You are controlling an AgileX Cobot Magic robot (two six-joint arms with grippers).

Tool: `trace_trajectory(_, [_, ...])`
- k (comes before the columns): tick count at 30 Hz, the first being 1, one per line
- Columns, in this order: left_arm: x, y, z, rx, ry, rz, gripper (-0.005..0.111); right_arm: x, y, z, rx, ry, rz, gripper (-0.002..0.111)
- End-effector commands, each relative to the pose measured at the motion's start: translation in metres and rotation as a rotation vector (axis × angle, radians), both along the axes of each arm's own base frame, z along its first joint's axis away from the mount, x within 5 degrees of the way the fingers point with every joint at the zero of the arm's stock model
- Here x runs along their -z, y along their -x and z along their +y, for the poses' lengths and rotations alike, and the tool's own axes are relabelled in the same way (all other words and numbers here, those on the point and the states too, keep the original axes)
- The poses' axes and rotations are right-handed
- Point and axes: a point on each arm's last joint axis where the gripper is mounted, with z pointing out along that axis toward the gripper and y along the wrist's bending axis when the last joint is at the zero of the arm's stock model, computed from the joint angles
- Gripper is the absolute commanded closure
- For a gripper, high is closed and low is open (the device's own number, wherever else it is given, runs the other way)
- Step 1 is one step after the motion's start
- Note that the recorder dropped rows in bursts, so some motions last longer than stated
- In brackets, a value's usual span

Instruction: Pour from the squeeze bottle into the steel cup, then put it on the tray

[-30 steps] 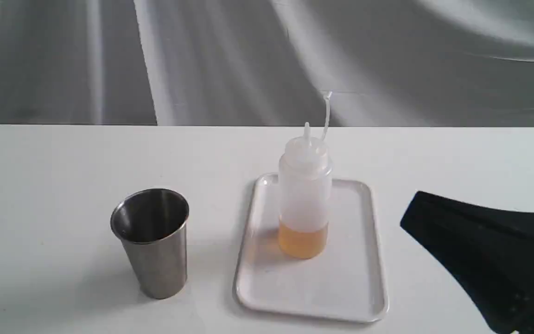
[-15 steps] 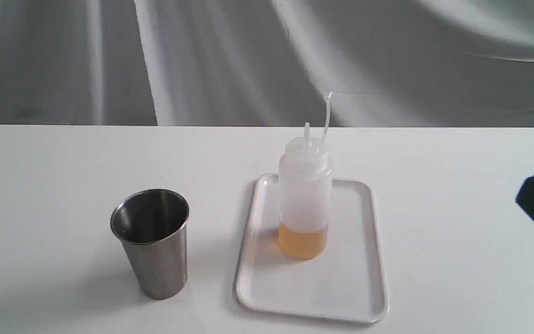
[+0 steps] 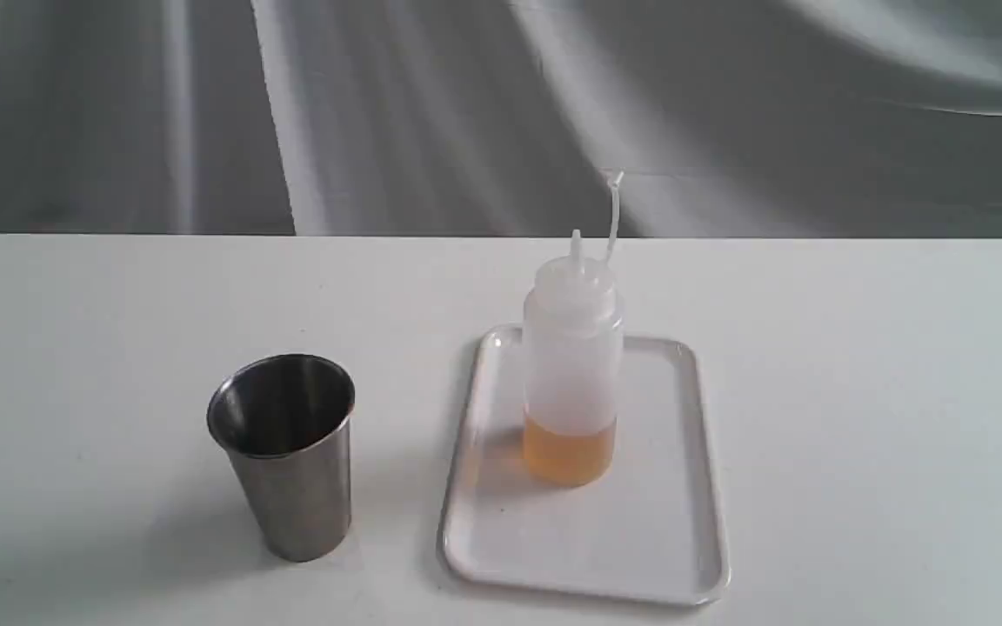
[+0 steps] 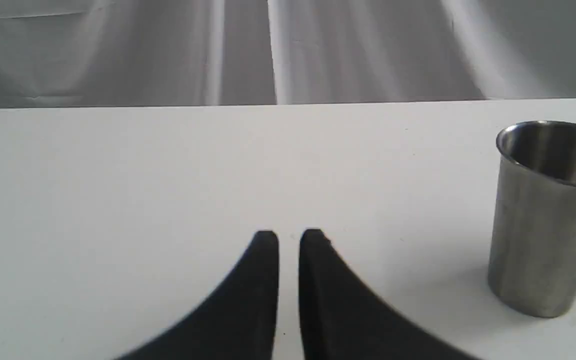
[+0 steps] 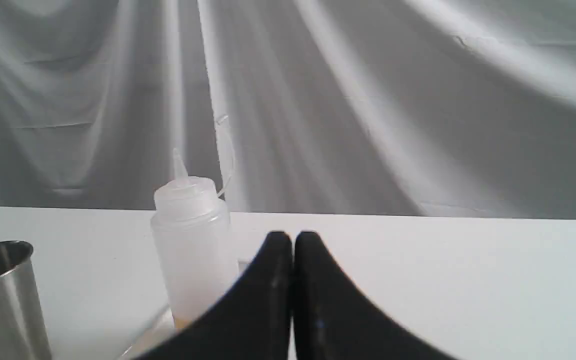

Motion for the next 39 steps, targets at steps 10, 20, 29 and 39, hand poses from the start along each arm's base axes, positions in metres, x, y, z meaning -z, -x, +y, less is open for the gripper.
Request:
trace_trajectory(10, [0.001,0.000,0.000,0.007,0.005,-0.005,0.098,-0.001,0.013,-0.010,0.156,-0.034,-0.105,0.108])
trace_trajectory(20, [0.001,0.000,0.000,0.008,0.003,-0.005,0.098,0.012,0.020,-0.027,0.367,-0.009,0.016,0.108])
trace_trajectory(29, [0.001,0.000,0.000,0.008,0.003,-0.005,0.098,0.020,0.022,-0.033,0.435,0.051,0.108,0.108])
trace_trajectory(39, [0.001,0.000,0.000,0.007,0.007,-0.005,0.098,0.024,0.024,-0.035,0.467,0.083,0.159,0.108])
